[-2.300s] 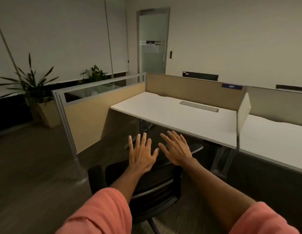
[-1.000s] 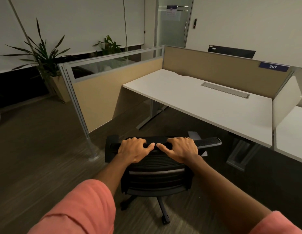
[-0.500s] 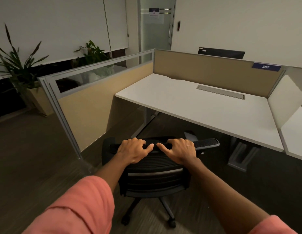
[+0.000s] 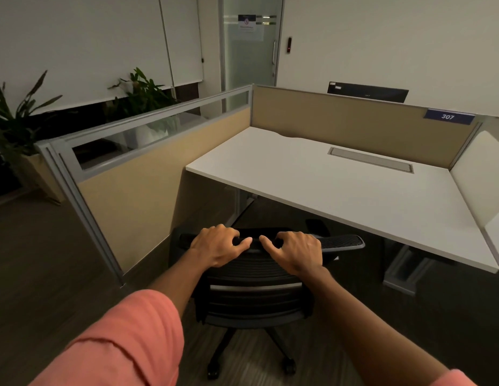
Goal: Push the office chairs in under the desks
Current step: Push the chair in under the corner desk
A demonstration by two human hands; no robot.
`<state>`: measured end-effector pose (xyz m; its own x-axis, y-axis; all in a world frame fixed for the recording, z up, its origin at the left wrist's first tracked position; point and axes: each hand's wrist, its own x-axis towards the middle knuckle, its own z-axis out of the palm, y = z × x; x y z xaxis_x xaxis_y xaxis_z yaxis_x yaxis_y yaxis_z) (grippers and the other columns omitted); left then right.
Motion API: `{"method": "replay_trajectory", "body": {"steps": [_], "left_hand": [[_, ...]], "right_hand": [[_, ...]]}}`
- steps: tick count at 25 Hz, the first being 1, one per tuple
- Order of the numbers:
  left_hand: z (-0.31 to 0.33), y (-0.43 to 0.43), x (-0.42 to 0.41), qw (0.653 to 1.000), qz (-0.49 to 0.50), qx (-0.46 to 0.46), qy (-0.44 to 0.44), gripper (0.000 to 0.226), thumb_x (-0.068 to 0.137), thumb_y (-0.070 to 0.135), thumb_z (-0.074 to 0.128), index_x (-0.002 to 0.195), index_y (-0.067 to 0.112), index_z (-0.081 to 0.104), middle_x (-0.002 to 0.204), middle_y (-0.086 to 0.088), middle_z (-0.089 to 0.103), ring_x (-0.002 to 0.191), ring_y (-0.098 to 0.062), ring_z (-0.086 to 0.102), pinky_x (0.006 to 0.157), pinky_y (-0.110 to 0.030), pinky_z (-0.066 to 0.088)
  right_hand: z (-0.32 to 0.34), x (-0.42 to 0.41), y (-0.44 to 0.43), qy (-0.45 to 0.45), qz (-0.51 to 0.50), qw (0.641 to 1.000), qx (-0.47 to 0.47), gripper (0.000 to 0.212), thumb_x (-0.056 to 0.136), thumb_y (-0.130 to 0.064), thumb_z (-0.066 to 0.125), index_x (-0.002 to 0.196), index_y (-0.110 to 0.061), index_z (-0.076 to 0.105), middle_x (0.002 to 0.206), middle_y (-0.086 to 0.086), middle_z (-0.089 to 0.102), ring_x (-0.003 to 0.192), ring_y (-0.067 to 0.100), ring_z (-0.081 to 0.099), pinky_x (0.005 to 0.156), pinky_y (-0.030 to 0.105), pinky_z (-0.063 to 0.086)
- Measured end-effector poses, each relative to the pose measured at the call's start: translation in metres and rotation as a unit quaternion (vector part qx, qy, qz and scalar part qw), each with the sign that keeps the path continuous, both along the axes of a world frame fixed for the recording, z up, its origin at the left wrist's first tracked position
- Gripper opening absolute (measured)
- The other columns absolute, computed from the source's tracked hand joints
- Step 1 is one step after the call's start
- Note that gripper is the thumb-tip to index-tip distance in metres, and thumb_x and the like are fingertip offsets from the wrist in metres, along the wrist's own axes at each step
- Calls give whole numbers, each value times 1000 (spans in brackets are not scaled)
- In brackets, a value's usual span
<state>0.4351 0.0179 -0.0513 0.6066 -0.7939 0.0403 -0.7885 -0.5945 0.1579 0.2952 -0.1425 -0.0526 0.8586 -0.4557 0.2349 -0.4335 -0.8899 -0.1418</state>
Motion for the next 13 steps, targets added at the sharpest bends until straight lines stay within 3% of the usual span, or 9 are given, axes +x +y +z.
{"method": "replay_trajectory", "body": {"steps": [9, 13], "left_hand": [[0, -48, 94, 1000, -24, -6, -6, 66, 92, 69, 29, 112, 20, 68, 95, -6, 70, 91, -23, 65, 81, -40, 44], [-4, -66, 128, 1000, -24, -13, -12, 64, 91, 69, 28, 101, 20, 68, 86, -2, 68, 85, -22, 65, 79, -39, 45]], "right_hand": [[-3, 88, -42, -14, -27, 1000, 3, 73, 88, -77, 25, 92, -23, 73, 75, -3, 68, 74, 16, 62, 69, 32, 34], [-7, 122, -60, -22, -30, 999, -8, 73, 88, -77, 25, 96, -24, 74, 77, -3, 70, 75, 16, 64, 68, 31, 34]]}}
